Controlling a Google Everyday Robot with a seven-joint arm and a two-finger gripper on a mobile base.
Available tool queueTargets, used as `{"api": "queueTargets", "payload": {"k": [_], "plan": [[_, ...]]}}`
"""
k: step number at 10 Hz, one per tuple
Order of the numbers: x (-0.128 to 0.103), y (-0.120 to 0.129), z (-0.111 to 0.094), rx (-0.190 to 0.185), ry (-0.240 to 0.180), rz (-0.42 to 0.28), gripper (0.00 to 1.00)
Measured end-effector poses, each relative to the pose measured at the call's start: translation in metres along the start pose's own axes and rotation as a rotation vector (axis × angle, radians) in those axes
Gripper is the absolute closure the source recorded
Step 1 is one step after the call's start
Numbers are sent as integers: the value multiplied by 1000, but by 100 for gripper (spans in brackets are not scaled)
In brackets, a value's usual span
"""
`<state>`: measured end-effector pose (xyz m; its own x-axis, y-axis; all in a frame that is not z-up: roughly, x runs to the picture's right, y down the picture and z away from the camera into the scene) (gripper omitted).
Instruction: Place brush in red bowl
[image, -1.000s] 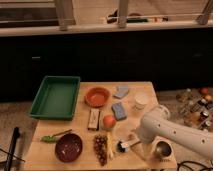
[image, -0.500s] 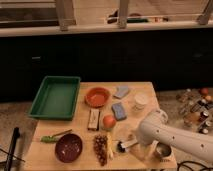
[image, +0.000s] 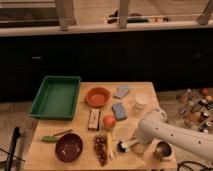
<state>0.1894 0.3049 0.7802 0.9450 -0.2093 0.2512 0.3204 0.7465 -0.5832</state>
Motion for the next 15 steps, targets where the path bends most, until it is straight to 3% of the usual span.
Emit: {"api": "queueTargets", "payload": {"k": [2, 8, 15], "plan": [[0, 1, -1, -7, 1, -1, 100], [-12, -15, -45, -44, 37, -47, 100], [-8, -21, -87, -5, 79, -48, 100]]}}
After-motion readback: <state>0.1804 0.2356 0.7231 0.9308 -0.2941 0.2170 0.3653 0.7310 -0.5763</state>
